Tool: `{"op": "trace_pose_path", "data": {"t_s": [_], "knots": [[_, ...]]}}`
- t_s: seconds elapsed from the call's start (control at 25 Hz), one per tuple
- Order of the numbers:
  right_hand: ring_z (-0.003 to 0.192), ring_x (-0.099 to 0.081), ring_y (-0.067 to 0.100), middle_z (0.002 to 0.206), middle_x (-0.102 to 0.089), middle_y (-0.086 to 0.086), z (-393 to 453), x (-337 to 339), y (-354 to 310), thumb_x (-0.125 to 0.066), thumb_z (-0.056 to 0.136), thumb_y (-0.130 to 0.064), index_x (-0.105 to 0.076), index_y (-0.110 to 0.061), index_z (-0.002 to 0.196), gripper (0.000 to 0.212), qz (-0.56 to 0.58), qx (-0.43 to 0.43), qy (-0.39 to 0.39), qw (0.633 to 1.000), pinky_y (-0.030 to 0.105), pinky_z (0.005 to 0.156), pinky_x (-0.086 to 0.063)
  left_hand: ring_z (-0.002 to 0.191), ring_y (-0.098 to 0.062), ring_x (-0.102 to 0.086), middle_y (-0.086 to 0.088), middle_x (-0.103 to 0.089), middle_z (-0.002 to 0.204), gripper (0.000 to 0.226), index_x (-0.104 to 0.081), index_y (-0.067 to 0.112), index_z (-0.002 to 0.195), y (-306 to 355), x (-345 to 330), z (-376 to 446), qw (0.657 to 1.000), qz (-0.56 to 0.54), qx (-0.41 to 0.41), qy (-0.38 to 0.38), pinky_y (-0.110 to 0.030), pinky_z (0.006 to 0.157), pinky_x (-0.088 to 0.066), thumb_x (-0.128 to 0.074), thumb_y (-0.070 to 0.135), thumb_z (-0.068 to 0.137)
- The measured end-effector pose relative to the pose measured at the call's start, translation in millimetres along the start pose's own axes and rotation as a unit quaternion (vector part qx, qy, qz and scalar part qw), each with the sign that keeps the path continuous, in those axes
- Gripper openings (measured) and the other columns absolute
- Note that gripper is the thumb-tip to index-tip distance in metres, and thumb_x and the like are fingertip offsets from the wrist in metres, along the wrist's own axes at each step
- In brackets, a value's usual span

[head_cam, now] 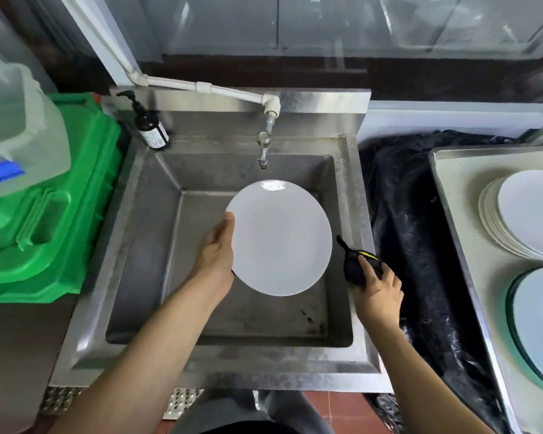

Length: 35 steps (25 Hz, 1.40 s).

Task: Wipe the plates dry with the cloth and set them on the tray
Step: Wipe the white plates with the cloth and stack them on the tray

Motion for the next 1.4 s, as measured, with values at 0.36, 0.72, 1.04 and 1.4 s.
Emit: {"op": "trace_pose_path", "data": {"t_s": [0.36,0.72,1.04,1.4], "knots": [[0.110,-0.064,0.022,0.119,-0.069,0.001,-23,126,-87,-0.069,0.082,-0.021,-0.060,-0.031,0.133,0.052,0.361,0.060,0.185,0.912,0.037,0.098,-0.051,0.074,-0.006,-0.071,0.023,-0.074,0.082,0.015,-0.066,0.050,0.086,33,-11,-13,0.997,0.032,-0.022,-0.059,-0.029,0.050,-0.055,-0.056,0.056,0.096],[0.114,-0.048,0.016,0.118,-0.051,0.002,-58,136,-191,-0.073,0.079,-0.046,-0.071,-0.027,0.124,0.049,0.355,0.154,0.237,0.891,0.044,0.107,-0.042,0.059,0.009,-0.067,0.027,-0.073,0.077,0.009,-0.067,0.063,0.078,68,-21,-32,0.989,0.042,-0.087,-0.113,-0.014,0.041,-0.048,-0.060,0.064,0.083],[0.149,-0.035,0.006,0.157,-0.043,-0.011,-89,117,-253,-0.067,0.091,-0.035,-0.055,-0.031,0.143,0.054,0.462,0.229,0.164,0.841,0.026,0.120,-0.030,0.106,0.004,-0.067,0.019,-0.074,0.110,0.029,-0.074,0.051,0.099,99,-32,-45,0.958,0.079,-0.199,-0.191,-0.012,0.083,-0.050,-0.048,0.039,0.103],[0.146,-0.038,0.004,0.154,-0.048,-0.009,-75,118,-237,-0.068,0.094,-0.014,-0.059,-0.025,0.141,0.048,0.521,0.131,0.188,0.822,0.036,0.121,-0.033,0.091,0.016,-0.063,0.029,-0.073,0.099,0.026,-0.068,0.059,0.096,112,-24,-55,0.935,0.129,-0.271,-0.186,-0.002,0.074,-0.043,-0.047,0.046,0.101]]}}
Point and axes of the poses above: each hand's wrist, its own z-axis towards the middle knuckle, its own x-axis out of the back of the hand, y = z × x, the point moved 10 cm from there along z, towards the middle knuckle
